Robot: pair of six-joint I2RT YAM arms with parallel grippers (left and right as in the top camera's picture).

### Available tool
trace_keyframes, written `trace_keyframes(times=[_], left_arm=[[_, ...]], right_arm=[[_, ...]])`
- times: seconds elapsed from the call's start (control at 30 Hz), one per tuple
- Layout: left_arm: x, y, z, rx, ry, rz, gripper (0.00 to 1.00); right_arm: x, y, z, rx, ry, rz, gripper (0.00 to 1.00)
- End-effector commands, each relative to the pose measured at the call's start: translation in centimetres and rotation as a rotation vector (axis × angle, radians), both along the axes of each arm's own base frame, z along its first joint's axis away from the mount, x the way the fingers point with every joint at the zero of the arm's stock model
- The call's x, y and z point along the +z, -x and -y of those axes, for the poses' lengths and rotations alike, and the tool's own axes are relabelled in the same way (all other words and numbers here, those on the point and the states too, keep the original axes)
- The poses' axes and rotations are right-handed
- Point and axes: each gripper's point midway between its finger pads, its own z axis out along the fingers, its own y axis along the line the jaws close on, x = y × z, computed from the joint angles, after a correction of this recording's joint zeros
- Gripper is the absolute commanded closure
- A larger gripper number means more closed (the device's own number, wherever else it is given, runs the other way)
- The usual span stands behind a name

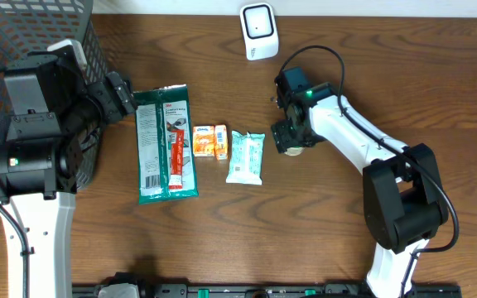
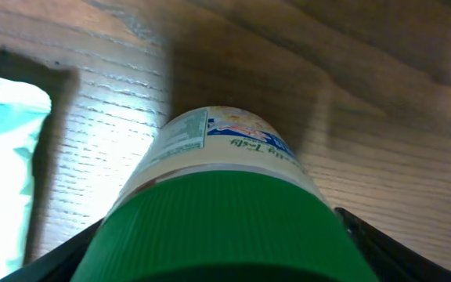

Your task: Scan the item barcode

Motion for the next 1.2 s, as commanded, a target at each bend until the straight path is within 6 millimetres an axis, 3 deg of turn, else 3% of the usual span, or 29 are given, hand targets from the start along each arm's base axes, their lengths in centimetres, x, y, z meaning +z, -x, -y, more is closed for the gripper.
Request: trace_keyframes(times=[0.0, 0.27, 0.7, 0.93, 1.07, 1.17], left_arm=[[0.2, 0.0, -0.1, -0.007, -0.006, 0.006, 0.13], [0.2, 0.0, -0.1, -0.007, -0.006, 0.006, 0.13], [0.2, 0.0, -0.1, -0.007, -0.006, 0.006, 0.13], [0.2, 0.0, -0.1, -0.007, -0.006, 0.006, 0.13], [0.2, 0.0, -0.1, -0.007, -0.006, 0.006, 0.13], [0.2, 0.0, -0.1, -0.007, -0.006, 0.006, 0.13]], right_arm=[[-0.9, 0.5, 0.1, 0.008, 0.018, -0.016, 0.21], [-0.8, 0.4, 0.0, 0.008, 0.016, -0.01, 0.27], [-0.6, -0.6, -0.3, 0.03, 0.012, 0.03, 0.25], [-0.4, -0.7, -0.3, 0.029, 0.011, 0.032, 0.35], [1.3, -1.1, -0.5, 0.029, 0.005, 0.045, 0.4], [3.9, -1.9, -1.0, 0.029, -0.016, 0.081, 0.43]])
